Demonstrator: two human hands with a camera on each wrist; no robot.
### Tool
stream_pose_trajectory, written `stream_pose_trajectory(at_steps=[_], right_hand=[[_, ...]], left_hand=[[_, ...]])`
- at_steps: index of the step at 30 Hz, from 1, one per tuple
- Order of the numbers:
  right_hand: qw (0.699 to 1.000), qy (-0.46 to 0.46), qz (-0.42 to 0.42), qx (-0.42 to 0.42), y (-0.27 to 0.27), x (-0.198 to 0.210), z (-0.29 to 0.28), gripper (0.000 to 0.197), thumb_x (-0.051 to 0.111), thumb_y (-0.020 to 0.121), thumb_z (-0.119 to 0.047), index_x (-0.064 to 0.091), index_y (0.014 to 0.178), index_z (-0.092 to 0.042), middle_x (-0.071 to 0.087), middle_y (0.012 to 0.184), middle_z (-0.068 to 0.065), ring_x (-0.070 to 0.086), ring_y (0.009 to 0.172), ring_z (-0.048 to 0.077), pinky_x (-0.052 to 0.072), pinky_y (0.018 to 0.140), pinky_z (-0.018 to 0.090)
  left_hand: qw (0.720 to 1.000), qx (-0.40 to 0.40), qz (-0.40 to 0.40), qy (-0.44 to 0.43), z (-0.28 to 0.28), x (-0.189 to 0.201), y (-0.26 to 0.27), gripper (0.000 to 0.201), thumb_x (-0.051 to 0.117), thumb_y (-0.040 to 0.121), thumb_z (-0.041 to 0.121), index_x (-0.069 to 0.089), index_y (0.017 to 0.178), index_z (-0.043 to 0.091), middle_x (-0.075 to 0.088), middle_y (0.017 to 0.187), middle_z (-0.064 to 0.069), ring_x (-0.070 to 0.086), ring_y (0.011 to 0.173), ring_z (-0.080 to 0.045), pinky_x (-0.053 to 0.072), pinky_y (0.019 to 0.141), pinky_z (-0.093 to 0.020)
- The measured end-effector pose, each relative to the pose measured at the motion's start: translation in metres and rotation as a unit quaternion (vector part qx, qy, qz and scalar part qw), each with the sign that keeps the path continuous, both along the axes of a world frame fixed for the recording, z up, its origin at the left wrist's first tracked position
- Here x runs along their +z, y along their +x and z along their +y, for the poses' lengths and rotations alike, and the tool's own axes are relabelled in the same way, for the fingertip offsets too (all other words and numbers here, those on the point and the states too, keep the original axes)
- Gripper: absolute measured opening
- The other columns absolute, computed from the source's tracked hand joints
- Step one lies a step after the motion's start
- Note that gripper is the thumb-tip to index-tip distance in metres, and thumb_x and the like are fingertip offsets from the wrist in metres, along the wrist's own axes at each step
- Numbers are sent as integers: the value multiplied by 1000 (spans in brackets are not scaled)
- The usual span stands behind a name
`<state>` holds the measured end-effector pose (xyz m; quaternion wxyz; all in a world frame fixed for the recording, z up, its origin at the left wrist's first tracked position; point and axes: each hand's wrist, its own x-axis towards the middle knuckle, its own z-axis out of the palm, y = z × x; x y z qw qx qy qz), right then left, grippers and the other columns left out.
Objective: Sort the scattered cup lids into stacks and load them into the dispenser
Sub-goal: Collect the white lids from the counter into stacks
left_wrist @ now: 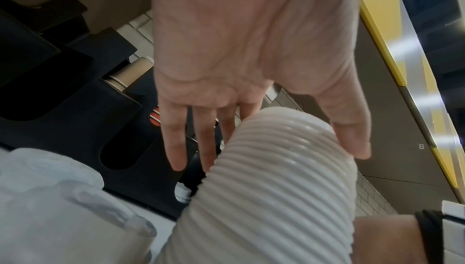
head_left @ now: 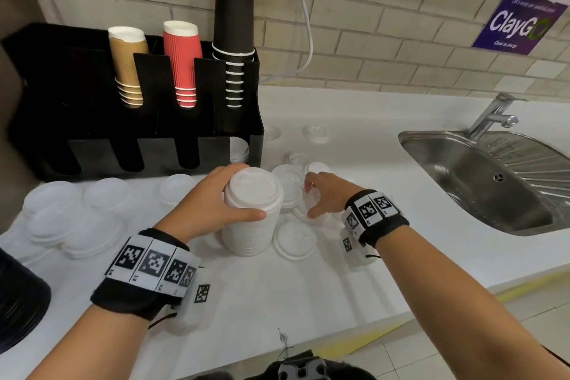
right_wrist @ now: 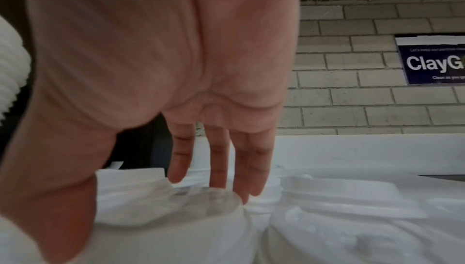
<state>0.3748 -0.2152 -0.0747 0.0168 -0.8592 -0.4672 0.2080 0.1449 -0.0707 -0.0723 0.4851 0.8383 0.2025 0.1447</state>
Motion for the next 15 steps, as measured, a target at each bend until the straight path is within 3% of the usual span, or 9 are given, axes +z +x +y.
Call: stream_pose_trajectory(at_steps=[3, 8, 11, 15], right_hand=[[1000, 6, 17, -16, 5, 6, -7, 58, 76, 74, -25, 40, 119, -22, 46, 120, 5, 54, 100, 26, 44, 75, 31], [995, 23, 91, -42, 19, 20, -28, 49, 70, 80, -25, 40, 117, -35, 43, 125, 4, 49, 108, 23, 42, 86, 34], [983, 115, 123, -67, 20, 30, -38, 41, 69, 83, -24, 43, 112, -38, 48, 122, 4, 52, 106, 22, 43, 87, 31], [932, 282, 211, -80, -10, 42, -36, 29, 64, 85, -32, 52, 105, -50, 53, 111, -6, 57, 97, 10, 43, 77, 22]], left_hand=[[1000, 10, -3, 0, -1, -5, 1, 71, 90, 58, 38, 47, 113, 53, 51, 122, 21, 50, 110, -4, 41, 92, -29], [999, 35, 9, -1, -5, -9, 0, 103, 88, 54, 46, 34, 142, 37, 47, 124, 21, 45, 113, -9, 38, 93, -27], [999, 42, 4, -12, -7, -8, -3, 118, 85, 49, 51, 25, 149, 32, 46, 123, 23, 44, 112, -8, 36, 94, -28], [999, 45, 0, -12, -9, -8, -4, 121, 89, 53, 44, 20, 151, 30, 51, 134, 17, 45, 115, -7, 36, 95, -28]])
